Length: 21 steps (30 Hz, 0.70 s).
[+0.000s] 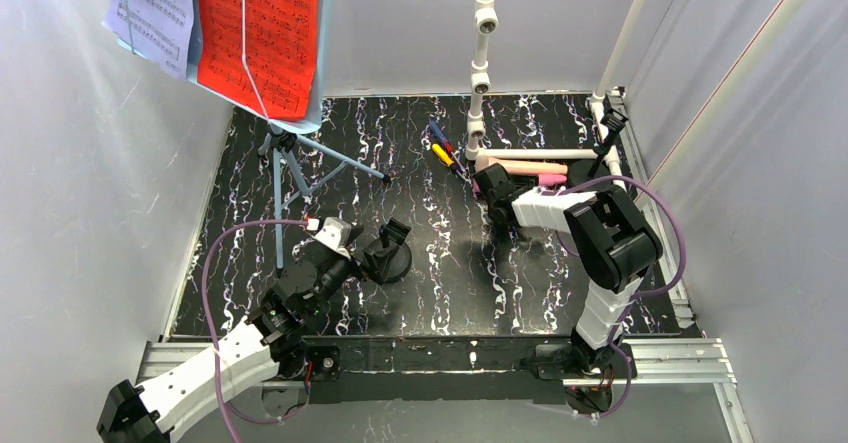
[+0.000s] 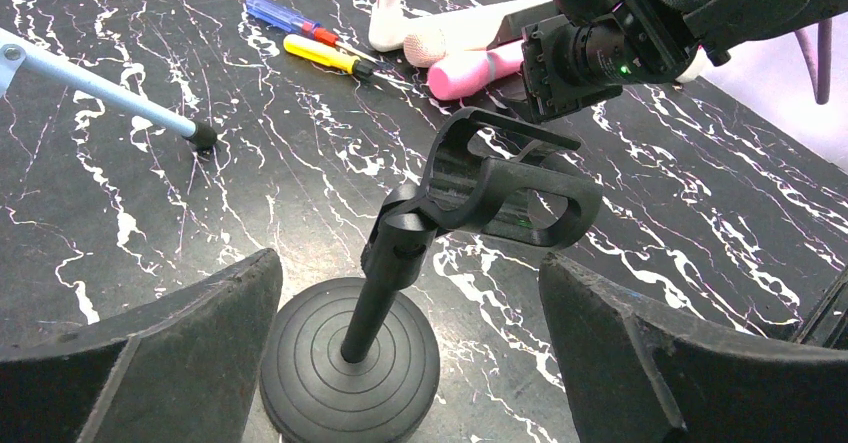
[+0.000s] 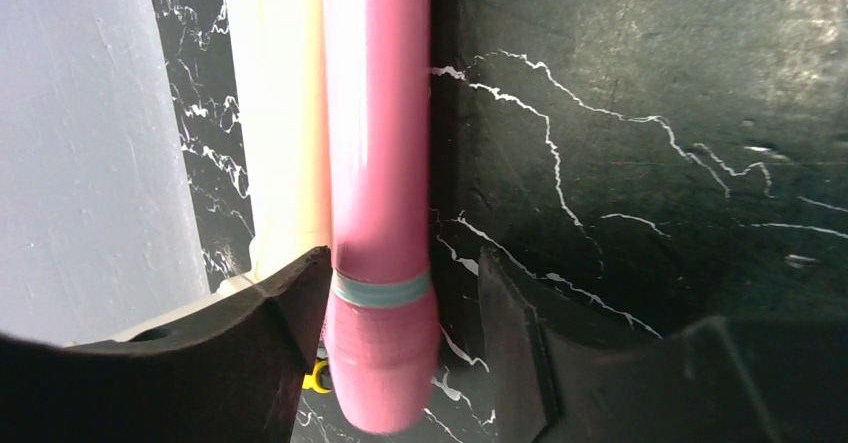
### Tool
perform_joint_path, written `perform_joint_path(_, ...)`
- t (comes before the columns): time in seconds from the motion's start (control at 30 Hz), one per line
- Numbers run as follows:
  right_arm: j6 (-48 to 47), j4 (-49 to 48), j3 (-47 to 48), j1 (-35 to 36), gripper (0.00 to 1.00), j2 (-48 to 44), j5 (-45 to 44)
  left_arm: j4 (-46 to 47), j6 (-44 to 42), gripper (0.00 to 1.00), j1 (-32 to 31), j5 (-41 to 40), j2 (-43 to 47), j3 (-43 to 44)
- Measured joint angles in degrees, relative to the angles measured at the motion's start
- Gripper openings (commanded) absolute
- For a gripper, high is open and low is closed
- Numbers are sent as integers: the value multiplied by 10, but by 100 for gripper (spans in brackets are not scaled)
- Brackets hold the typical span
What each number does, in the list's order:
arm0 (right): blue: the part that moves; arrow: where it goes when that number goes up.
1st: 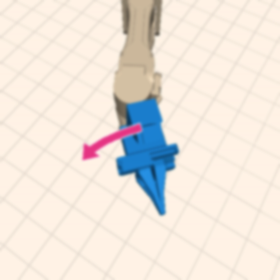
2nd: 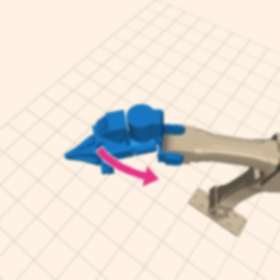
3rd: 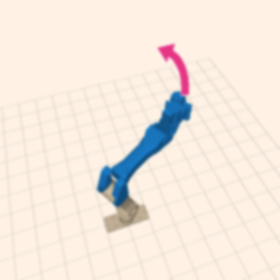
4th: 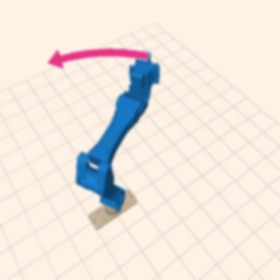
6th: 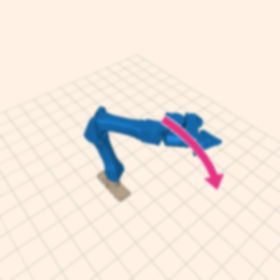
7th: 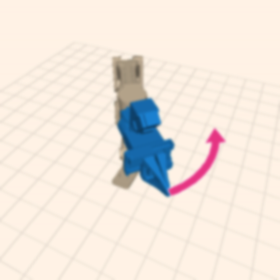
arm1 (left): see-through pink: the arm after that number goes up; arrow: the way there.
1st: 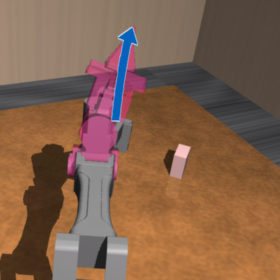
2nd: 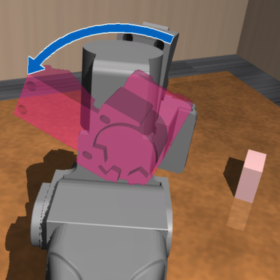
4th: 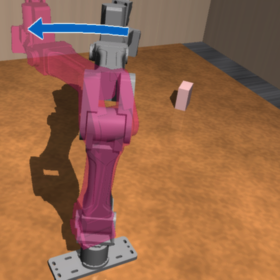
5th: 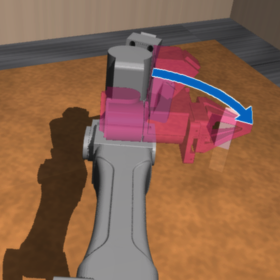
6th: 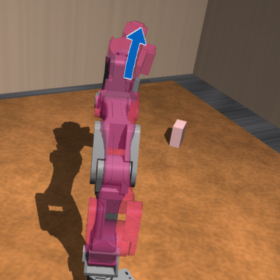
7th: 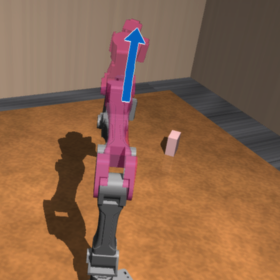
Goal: Pack up the instrument practice props
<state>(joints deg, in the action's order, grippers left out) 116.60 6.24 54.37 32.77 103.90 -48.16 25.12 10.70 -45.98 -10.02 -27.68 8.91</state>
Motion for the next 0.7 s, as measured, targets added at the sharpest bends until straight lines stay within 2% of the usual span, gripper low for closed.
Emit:
perform_joint_path(0.23,-15,-9,2,-1,70,-2,2,0,0,98,0,0,1,0)
perform_joint_path(0.37,-31,-18,-19,-1,76,-22,9,-1,3,98,0,0,12,0)
perform_joint_path(0.5,-78,-17,-57,0,87,-85,15,-11,9,98,0,-2,44,0)
perform_joint_path(0.7,-217,-35,-131,0,95,-251,33,-52,35,98,0,-14,74,4)
